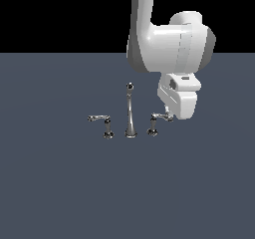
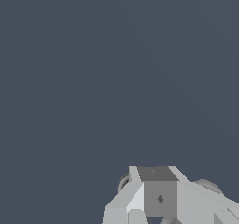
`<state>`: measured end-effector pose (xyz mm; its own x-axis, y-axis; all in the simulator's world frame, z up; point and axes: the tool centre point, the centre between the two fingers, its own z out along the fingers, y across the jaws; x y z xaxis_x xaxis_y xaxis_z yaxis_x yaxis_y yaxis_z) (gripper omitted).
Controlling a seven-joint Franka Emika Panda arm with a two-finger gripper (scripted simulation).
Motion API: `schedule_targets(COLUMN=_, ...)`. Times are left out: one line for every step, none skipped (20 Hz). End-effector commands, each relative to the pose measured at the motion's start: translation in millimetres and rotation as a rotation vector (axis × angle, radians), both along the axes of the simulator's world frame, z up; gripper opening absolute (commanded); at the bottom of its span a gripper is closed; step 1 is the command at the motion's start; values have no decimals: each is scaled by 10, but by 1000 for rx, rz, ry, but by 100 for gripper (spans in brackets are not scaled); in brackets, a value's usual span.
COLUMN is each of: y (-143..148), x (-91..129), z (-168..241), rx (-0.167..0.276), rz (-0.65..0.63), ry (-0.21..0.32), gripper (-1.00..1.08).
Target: Turn on the faucet by rotating a designated handle.
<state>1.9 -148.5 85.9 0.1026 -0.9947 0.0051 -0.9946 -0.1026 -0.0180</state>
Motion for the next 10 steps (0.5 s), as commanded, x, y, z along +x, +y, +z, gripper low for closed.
schedule_targets(y=36, x=-135, z=-2, rx=3, rz=1, ry=13, gripper=-100)
schedule_targets(y=37, x=-170, z=-5, rx=3, rz=0, ry=14, gripper=-100)
schedule_targets(y=40, x=-205, z=-6, rx=3, rz=-1, ry=14, gripper=-100)
schedule_targets(y=43, x=-240, z=-5, rx=3, rz=-1, ry=15, gripper=-100)
schedule_targets(y=46, x=-275, z=-6, rx=3, rz=-2, ry=16, gripper=-100)
schedule_targets(y=49, x=-311, z=-6, rx=3, rz=-2, ry=16, gripper=-100)
schedule_targets(y=53, x=-346, z=-5, rx=3, rz=-3, ry=17, gripper=-100)
schedule_targets(y=56, x=-382, z=-6, rx=3, rz=-3, ry=18, gripper=-100)
schedule_targets(y=56, x=-382, z=-6, rx=3, rz=-3, ry=18, gripper=-100)
schedule_targets(y=11, x=-336, z=-3, rx=1, rz=-9, ry=13, gripper=-100)
